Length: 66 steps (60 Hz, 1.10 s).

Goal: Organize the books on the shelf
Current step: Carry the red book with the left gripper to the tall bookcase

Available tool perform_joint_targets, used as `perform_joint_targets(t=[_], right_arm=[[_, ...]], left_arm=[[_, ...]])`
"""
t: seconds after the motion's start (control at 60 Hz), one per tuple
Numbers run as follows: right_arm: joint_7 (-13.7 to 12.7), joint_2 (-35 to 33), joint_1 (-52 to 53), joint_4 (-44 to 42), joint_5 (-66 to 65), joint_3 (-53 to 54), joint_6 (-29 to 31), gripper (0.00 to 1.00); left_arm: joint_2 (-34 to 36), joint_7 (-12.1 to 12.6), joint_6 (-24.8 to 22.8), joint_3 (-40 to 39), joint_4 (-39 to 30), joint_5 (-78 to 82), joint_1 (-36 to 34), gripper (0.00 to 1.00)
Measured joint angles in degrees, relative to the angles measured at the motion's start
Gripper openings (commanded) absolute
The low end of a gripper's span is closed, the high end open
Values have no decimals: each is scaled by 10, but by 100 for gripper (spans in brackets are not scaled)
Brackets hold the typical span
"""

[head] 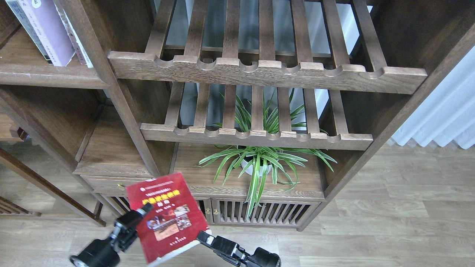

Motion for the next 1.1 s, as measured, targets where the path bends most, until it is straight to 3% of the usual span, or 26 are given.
perform_joint_targets(t=[0.217, 0.367, 0.483, 0.583, 0.6, 0.717, 0.933, 1.1], right_arm=[[1, 0, 0, -6, -2, 4, 0, 99], [-1, 0, -4, -9, -2, 4, 0, 99], [-1, 0, -8, -11, -2, 4, 0, 99], [-1, 0, -9, -14, -2, 4, 0, 99], [-1, 0, -11, -14, -2, 4, 0, 99], [-1, 0, -16, -14, -2, 4, 0, 99], [-1, 0, -23, -14, -2, 4, 0, 99], [-1, 0, -24, -14, -2, 4, 0, 99]], left_arm=[[90, 1, 0, -108, -81, 6, 65, 10], [141, 4, 0, -239, -123, 8, 124, 9], [151, 19, 0, -333, -128, 14, 135, 9], [154, 51, 0, -411, -130, 20, 136, 8], [160, 69, 0, -444, -130, 22, 136, 8], [174, 91, 0, -496, -125, 27, 136, 8], [194, 102, 0, -614, -103, 92, 132, 9], [209, 103, 0, -640, -82, 125, 100, 9]])
